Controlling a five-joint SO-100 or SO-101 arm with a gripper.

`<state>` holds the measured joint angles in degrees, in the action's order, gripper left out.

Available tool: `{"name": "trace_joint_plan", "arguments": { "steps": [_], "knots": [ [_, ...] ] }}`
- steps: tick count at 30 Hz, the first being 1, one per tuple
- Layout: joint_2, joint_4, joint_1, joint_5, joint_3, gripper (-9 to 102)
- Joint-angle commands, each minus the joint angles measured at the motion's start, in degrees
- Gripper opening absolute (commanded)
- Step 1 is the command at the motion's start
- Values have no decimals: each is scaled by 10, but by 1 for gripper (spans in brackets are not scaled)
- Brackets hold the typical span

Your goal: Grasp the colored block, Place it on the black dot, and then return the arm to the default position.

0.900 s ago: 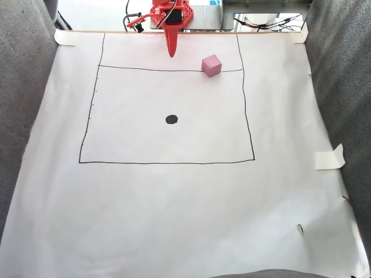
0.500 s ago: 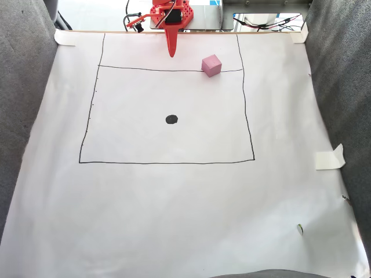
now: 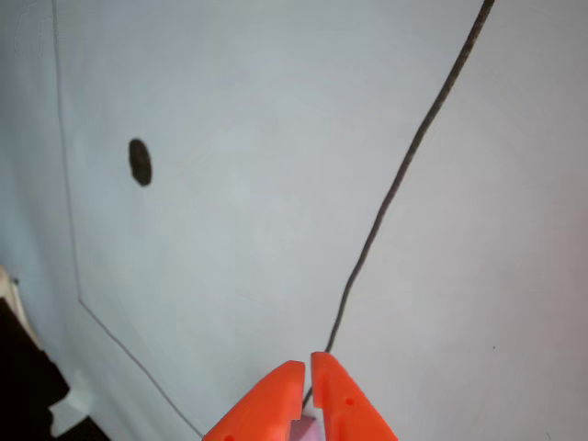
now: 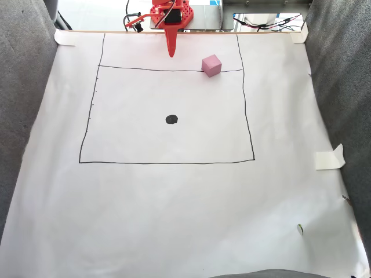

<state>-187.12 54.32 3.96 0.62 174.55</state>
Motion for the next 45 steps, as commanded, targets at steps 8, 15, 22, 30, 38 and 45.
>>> {"name": "trace_joint_plan", "arguments": {
  "steps": [8, 15, 22, 30, 38, 45],
  "knots": [
    [-2, -14, -4, 11, -4, 0],
    [129, 16, 4, -20, -144, 0],
    [227, 94, 93, -61, -272, 0],
    [453, 209, 142, -122, -479, 0],
    [605, 319, 202, -167, -659, 0],
    [693, 308, 246, -218, -714, 0]
  ]
}}
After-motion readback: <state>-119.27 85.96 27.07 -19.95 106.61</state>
